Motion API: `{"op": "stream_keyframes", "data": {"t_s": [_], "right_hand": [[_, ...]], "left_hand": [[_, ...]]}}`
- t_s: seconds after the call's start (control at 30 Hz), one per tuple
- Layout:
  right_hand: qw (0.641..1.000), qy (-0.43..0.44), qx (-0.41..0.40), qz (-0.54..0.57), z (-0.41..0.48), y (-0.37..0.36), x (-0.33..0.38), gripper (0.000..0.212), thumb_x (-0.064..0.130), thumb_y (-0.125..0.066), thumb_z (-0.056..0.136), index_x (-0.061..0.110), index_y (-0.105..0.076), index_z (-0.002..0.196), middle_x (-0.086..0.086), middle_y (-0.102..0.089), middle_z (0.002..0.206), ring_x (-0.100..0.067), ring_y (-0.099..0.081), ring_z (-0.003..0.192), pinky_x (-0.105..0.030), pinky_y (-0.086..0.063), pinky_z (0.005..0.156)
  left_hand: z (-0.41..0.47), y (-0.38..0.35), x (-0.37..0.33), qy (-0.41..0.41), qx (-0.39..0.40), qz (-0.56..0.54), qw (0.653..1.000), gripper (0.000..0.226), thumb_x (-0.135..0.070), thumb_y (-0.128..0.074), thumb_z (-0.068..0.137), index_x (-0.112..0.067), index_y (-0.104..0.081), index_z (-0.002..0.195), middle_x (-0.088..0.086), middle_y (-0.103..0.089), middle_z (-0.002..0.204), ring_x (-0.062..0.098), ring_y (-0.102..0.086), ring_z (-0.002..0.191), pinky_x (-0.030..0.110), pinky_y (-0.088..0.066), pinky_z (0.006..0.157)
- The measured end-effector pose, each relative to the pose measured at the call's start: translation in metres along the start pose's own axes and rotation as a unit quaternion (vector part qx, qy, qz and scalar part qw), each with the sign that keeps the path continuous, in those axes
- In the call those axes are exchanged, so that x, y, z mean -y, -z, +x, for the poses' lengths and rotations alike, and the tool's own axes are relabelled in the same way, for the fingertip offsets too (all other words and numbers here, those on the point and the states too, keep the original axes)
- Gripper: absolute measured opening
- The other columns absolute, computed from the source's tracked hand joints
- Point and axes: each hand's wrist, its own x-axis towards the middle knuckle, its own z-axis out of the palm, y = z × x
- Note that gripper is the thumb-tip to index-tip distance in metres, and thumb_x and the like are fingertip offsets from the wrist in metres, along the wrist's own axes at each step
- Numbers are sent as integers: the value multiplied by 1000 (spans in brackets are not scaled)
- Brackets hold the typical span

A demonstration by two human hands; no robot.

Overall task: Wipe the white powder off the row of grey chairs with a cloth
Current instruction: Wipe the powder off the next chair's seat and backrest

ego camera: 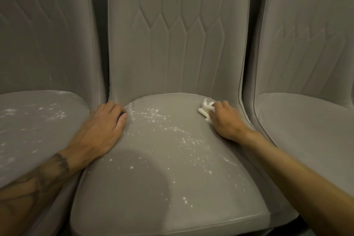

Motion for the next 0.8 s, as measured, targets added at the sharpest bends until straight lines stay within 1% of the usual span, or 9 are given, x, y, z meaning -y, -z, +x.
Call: {"op": "stream_keyframes", "data": {"t_s": [0.13,0.2,0.3,0.37,0.43,0.57,0.63,0.7,0.8], "right_hand": [[984,156,58,57,-18,1,21,23,31,-44,104,12,-50,116,-3,-48,111,-20,-48,92,-29,-37,81],[988,136,62,33,-3,4,10,24,29,-45,103,10,-51,118,-6,-50,115,-22,-50,95,-30,-37,83],[999,19,43,-4,32,-2,0,28,27,-42,104,5,-49,120,-17,-50,120,-35,-53,102,-40,-41,90],[1000,6,30,4,43,-10,18,31,25,-42,104,2,-48,123,-20,-49,123,-39,-52,107,-40,-39,92],[997,60,45,33,38,-18,47,30,26,-43,104,4,-48,123,-17,-48,124,-35,-51,109,-36,-36,91],[976,188,81,71,20,-20,69,23,28,-46,103,9,-49,115,-9,-50,113,-25,-50,97,-33,-38,86],[984,154,75,55,32,-17,57,25,27,-45,104,7,-49,119,-12,-50,117,-29,-52,101,-35,-38,89],[996,69,61,23,49,-17,43,30,27,-43,104,5,-48,124,-16,-49,121,-34,-52,107,-36,-36,89],[999,21,42,5,63,-25,58,32,25,-43,104,0,-47,123,-20,-48,122,-40,-51,110,-39,-37,89]], "left_hand": [[-1,-1,-1,8,-5,-11,1000,31,-40,-31,110,-25,-58,110,-9,-50,106,12,-47,96,40,-46,92],[-1,-1,-1,6,-10,-10,1000,29,-39,-31,110,-25,-57,109,-9,-49,105,12,-46,94,39,-45,91],[-1,1,-3,10,-14,-14,1000,31,-38,-31,110,-23,-58,108,-7,-51,105,13,-47,94,38,-45,90],[-3,2,-4,7,-19,-17,1000,32,-40,-30,109,-23,-57,108,-7,-52,105,14,-48,93,38,-45,89],[-3,2,-6,6,-19,-18,1000,31,-41,-30,109,-24,-56,108,-7,-52,105,14,-49,93,39,-46,89],[-4,6,-5,-3,-23,-39,999,22,-37,-38,110,-24,-56,111,-8,-52,106,13,-51,94,39,-47,90],[-5,13,-1,-13,-26,-33,999,20,-36,-42,109,-24,-56,113,-8,-52,110,12,-51,96,36,-47,90],[-7,21,5,-11,-26,-2,1000,21,-37,-44,108,-23,-57,118,-6,-54,115,14,-52,98,36,-46,91],[-12,29,20,-8,-5,63,998,31,-43,-35,108,-24,-57,119,-4,-55,114,15,-51,97,36,-45,92]]}}
